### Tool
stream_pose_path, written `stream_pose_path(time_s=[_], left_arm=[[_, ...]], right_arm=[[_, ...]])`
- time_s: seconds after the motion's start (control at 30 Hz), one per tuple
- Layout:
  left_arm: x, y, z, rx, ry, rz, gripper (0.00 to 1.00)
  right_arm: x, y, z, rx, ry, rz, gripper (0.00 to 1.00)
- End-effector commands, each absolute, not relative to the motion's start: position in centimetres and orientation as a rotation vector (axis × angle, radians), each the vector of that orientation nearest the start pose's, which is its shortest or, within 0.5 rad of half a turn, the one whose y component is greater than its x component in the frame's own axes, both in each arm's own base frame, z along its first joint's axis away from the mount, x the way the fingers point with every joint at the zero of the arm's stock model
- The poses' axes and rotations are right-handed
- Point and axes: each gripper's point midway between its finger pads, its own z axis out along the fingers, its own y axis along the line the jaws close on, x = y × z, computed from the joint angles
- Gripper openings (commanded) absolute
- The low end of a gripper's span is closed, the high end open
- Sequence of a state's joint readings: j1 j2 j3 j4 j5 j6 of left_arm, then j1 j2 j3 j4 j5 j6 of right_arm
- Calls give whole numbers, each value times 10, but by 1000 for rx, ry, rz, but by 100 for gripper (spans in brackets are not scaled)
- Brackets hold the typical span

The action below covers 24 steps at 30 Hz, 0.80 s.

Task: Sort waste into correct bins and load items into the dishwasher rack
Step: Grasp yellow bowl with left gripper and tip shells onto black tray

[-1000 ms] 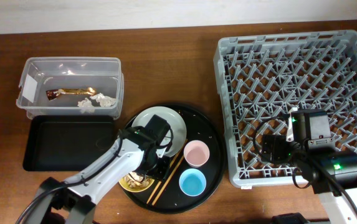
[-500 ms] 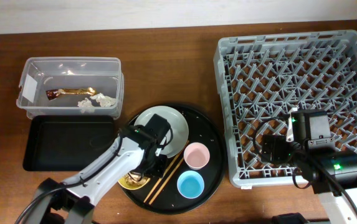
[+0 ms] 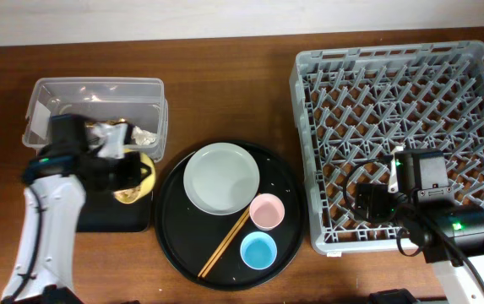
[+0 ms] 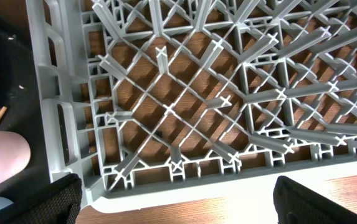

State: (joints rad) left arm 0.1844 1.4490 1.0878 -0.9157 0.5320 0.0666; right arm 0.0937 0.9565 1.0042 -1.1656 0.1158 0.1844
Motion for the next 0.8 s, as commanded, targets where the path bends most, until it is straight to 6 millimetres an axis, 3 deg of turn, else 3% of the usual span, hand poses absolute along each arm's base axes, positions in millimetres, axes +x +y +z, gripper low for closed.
stream_pose_path(time_s=[0.0,0.17,0.27,0.37,0.53,0.77], left_arm=[[317,-23,145,-36,2494,-1054,0],[328,7,145,-264,2225,-1436,0],[333,22,145,-374,2088,-1578,0],[337,28,175,-379,1876,-1717,0],[337,31,180,-521,1857,-1817,0],[337,32,180,-529,1855,-1818,0]], right_arm=[[220,0,188,170,2647,-69,99],[220,0,188,170,2647,-69,99],[220,0,188,170,2647,-69,99],[220,0,188,170,2647,-69,99],[220,0,188,170,2647,-69,99],[220,0,188,170,2647,-69,99]])
